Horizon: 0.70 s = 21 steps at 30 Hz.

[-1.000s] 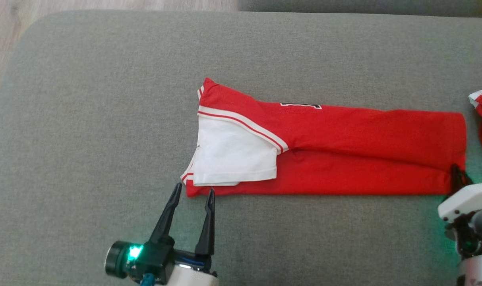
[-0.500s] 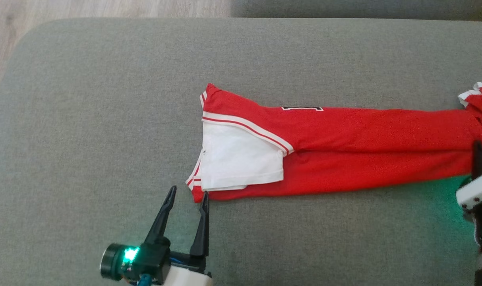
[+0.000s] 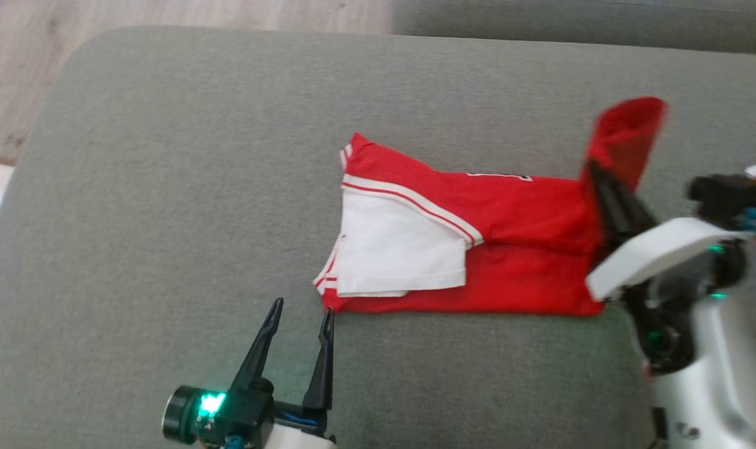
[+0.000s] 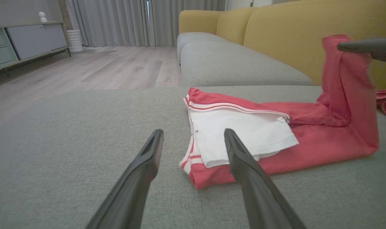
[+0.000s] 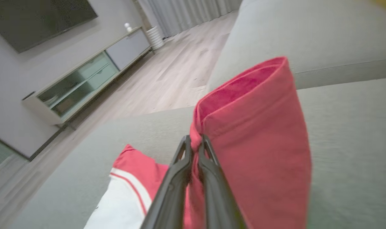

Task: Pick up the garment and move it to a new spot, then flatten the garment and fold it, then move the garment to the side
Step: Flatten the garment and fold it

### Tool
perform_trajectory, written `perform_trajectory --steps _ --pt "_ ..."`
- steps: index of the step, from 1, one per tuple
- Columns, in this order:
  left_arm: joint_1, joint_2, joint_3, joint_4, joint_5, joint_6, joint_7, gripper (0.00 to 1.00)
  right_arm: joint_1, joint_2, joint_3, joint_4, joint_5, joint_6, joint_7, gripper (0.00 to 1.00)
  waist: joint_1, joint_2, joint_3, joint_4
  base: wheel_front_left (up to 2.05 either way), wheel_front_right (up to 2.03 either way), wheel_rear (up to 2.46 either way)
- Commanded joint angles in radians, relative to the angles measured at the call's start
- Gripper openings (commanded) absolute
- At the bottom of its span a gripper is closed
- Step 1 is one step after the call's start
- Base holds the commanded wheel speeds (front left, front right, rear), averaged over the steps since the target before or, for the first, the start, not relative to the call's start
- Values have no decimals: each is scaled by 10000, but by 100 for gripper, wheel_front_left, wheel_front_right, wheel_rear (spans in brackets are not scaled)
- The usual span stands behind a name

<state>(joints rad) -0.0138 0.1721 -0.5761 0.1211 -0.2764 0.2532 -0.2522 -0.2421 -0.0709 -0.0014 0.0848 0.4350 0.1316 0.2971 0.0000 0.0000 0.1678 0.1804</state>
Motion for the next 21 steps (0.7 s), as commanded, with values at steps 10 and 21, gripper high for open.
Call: perform_trajectory --steps 10,21 --pt "-158 -260 478 -189 212 -210 -95 100 -1468 201 2718 889 416 -9 -233 0 0 0 96 1310 0 0 0" --pt "-126 -488 579 -86 307 -368 -95 100 -1971 205 4460 2128 993 -9 -530 0 0 0 229 2018 0 0 0"
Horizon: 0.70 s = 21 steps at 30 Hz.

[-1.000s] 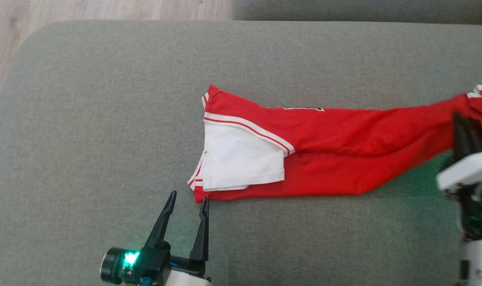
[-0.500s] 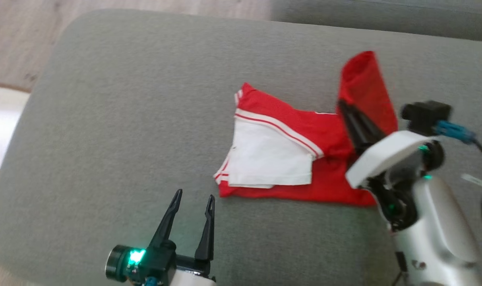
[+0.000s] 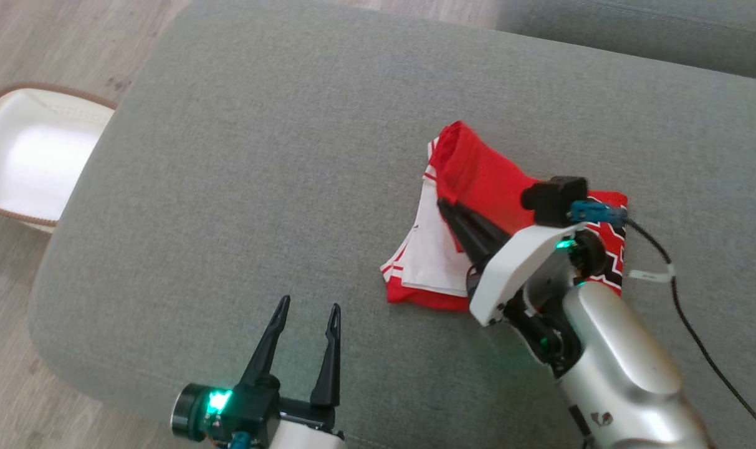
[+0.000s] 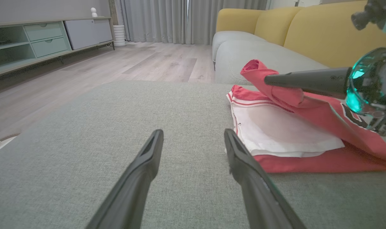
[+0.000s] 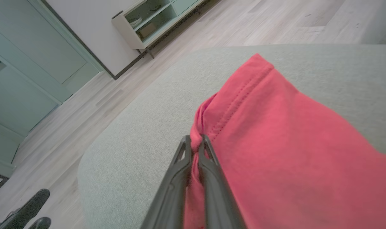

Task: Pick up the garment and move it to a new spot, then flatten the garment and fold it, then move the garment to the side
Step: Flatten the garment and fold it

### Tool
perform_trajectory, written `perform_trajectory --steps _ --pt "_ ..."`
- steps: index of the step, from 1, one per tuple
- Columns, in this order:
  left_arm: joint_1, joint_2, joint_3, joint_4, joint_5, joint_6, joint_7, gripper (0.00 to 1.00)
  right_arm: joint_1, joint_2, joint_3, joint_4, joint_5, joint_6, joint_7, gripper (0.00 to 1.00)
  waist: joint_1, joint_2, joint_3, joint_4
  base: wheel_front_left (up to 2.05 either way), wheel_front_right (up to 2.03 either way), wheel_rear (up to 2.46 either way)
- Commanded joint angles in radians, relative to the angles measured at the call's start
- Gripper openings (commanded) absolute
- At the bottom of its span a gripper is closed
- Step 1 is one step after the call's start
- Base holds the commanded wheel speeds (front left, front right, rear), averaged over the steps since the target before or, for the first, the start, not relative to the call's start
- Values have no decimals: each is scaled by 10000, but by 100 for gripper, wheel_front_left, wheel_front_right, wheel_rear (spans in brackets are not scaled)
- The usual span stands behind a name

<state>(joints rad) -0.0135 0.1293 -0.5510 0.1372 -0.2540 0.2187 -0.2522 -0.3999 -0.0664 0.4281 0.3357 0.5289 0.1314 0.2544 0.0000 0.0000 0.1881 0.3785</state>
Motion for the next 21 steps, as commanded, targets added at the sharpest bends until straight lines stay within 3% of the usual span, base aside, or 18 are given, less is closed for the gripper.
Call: perform_trajectory --steps 1,4,5,6,7,13,21 --pt "-125 -81 343 -239 93 -38 -95 100 -427 161 289 -249 100 -7 -116 0 0 0 40 73 0 0 0" --pt "-119 -135 386 -211 132 -91 -95 100 -543 161 579 130 240 -7 -253 0 0 0 78 156 0 0 0" --pt "-120 -152 401 -201 148 -106 -95 100 -584 161 677 247 290 -7 -310 19 0 0 88 173 0 0 0" --pt "-120 -171 417 -194 163 -119 -95 100 -622 161 774 336 378 -7 -383 74 0 0 93 183 0 0 0" --pt "-116 -187 437 -190 176 -130 -95 100 -657 161 871 411 477 -7 -452 100 0 0 94 180 0 0 0" --pt "64 -182 685 -127 244 -153 -95 100 -587 139 1054 515 653 -7 -1241 100 0 0 -219 -277 0 0 0" --pt "390 -50 1099 -209 177 -179 -95 100 694 -905 -722 307 -477 -7 -3568 100 0 0 -1156 -1250 0 0 0"
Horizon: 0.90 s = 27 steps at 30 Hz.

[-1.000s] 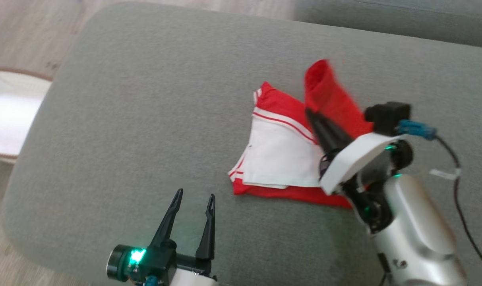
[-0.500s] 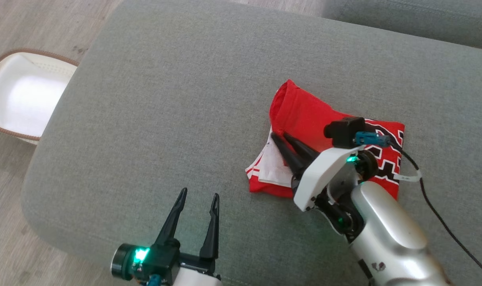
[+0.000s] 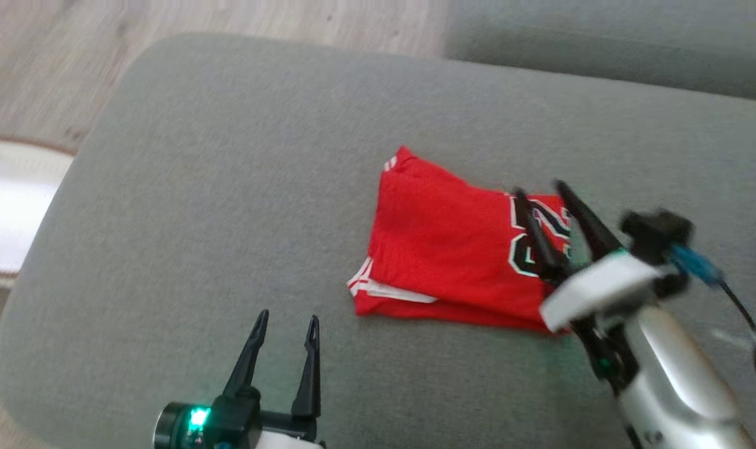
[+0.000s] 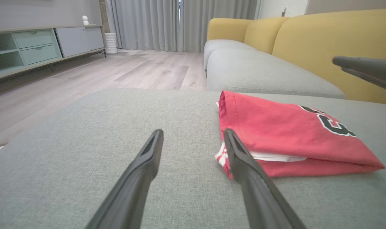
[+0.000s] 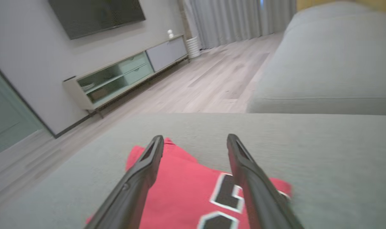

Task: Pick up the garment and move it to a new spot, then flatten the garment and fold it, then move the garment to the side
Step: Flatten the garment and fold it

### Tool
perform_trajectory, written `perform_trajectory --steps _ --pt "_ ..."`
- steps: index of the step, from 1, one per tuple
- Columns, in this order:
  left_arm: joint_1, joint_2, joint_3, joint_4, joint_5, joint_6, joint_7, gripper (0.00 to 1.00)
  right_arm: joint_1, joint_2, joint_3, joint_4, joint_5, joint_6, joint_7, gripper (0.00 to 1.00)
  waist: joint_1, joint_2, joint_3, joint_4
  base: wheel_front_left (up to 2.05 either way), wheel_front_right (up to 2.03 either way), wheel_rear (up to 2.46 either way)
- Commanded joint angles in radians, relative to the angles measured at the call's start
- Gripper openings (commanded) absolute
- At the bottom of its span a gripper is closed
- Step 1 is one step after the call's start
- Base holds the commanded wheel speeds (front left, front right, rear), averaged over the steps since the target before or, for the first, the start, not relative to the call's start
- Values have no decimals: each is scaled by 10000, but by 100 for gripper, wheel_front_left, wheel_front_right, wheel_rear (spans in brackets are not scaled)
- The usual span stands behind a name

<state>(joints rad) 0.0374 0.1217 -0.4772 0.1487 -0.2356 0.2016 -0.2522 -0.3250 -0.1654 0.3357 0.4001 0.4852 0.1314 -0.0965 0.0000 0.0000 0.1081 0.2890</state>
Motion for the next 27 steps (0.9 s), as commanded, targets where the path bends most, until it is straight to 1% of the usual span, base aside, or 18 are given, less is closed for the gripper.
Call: perform_trajectory --steps 1,4,7,10,13,15,20,27 --pt "-48 64 415 -345 -11 -7 -95 100 167 -50 20 -318 -221 -7 -404 100 0 0 -497 -500 0 0 0" --pt "219 121 638 -459 -68 52 -95 100 885 -228 -662 -126 -641 -7 -1276 100 0 0 -932 -956 0 0 0" --pt "507 98 843 -588 -177 78 -95 100 1624 -268 -1313 -260 -1253 -7 -1617 100 0 0 -1221 -1321 0 0 0" --pt "739 92 1068 -684 -180 86 -95 100 2430 88 -2201 -1203 -1732 -7 -1645 100 0 0 -1419 -1654 0 0 0" --pt "944 103 1252 -804 -20 67 -95 100 3365 470 -2777 -1991 -2040 -7 -1648 100 0 0 -1607 -1831 0 0 0" --pt "1072 91 1349 -875 94 12 -95 100 3959 641 -2904 -2339 -2168 -7 -1649 100 0 0 -1732 -1876 0 0 0" --pt "1336 49 1485 -1018 397 -277 -95 100 5204 898 -2802 -2896 -2246 -7 -1650 100 0 0 -1901 -1956 0 0 0" --pt "1519 -77 1783 -990 708 -323 -95 100 5682 998 -2749 -3154 -2306 -7 -1651 100 0 0 -1907 -2170 0 0 0"
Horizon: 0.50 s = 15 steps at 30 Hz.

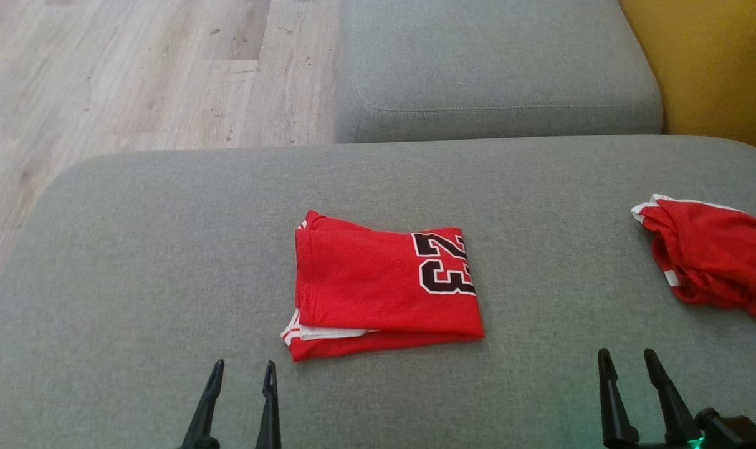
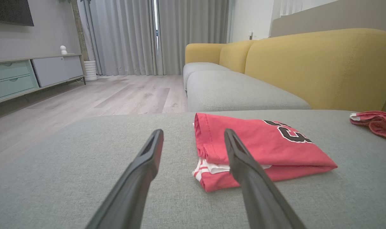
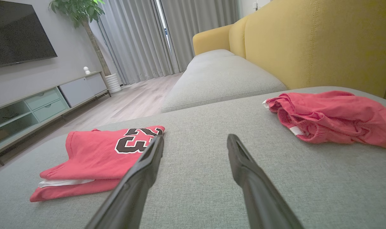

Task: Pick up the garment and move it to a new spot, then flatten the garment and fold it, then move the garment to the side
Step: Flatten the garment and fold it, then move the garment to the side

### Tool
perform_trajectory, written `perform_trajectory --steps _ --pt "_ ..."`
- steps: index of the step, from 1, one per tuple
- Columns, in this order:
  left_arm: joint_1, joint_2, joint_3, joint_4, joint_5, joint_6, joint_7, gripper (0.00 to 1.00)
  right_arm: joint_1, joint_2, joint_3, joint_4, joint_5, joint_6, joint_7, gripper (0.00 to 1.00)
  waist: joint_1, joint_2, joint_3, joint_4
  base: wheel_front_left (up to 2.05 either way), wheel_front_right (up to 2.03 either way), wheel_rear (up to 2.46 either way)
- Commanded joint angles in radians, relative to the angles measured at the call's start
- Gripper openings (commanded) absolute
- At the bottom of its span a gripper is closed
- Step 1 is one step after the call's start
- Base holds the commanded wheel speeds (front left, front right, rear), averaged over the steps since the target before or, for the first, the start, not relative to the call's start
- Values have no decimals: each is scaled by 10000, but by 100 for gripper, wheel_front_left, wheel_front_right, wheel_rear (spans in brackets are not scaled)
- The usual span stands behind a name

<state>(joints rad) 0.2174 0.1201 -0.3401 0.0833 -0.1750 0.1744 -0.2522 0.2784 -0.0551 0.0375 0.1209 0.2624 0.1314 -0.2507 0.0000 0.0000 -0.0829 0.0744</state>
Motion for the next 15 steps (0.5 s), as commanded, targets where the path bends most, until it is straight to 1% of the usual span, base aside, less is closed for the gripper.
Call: perform_trajectory --steps 1,15 --pt "-254 -87 451 -336 131 -70 -95 100 -356 -100 237 -376 -108 -7 -109 100 0 0 11 -50 0 0 0" --pt "-245 -337 778 -37 361 -438 -95 100 -536 -57 357 -355 -211 -7 -110 100 0 0 103 5 0 0 0"
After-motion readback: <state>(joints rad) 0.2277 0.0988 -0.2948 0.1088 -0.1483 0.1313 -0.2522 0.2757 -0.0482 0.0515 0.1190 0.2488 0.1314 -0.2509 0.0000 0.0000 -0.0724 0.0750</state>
